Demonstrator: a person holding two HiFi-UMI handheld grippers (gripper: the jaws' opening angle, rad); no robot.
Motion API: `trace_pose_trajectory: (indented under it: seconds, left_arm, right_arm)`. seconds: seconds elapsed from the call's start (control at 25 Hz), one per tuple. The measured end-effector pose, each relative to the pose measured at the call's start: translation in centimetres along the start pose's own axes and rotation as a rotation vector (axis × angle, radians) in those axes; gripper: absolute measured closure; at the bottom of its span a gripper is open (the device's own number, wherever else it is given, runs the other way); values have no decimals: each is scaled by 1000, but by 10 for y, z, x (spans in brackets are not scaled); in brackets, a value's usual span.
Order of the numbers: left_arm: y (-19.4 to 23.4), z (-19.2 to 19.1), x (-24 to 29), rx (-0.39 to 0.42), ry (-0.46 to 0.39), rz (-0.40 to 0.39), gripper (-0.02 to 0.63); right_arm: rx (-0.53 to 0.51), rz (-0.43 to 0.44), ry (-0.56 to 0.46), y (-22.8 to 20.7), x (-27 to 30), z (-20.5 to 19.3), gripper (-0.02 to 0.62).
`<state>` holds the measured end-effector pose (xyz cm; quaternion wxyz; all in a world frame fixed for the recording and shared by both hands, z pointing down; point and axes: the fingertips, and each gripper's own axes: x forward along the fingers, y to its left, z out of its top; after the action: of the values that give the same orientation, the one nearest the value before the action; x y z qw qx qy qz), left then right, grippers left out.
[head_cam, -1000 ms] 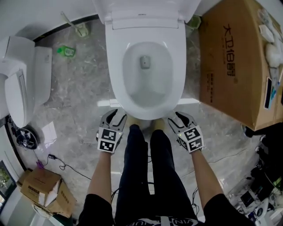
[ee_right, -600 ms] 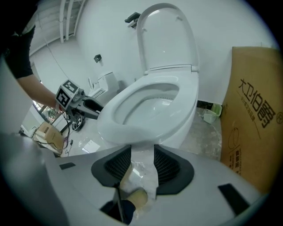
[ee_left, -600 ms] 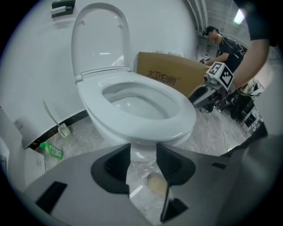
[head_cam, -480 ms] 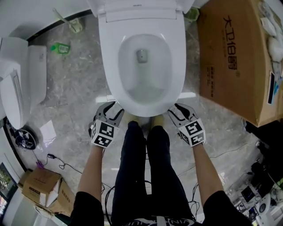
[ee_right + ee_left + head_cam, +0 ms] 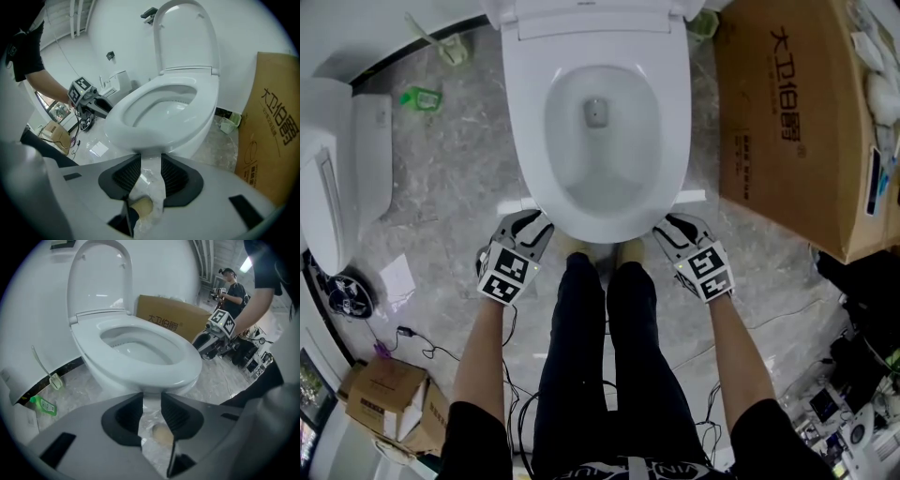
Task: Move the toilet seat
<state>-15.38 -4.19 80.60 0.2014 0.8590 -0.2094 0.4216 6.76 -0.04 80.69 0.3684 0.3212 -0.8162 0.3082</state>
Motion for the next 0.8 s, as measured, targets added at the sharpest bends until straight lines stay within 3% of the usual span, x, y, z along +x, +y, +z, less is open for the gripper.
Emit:
trace_pose_trajectory:
  seconds: [0.24, 0.44, 0.8]
  left_arm:
    - [1, 1, 0, 118, 72, 18, 494]
    - [0, 5, -6, 17, 32, 48, 503]
    - [-10, 34, -44, -20, -14, 62, 522]
  right_arm:
    - [31, -10, -15, 2, 1, 2, 454]
    - [63, -25, -35, 7, -6, 7, 472]
    - [61, -9, -92, 19, -50, 36, 476]
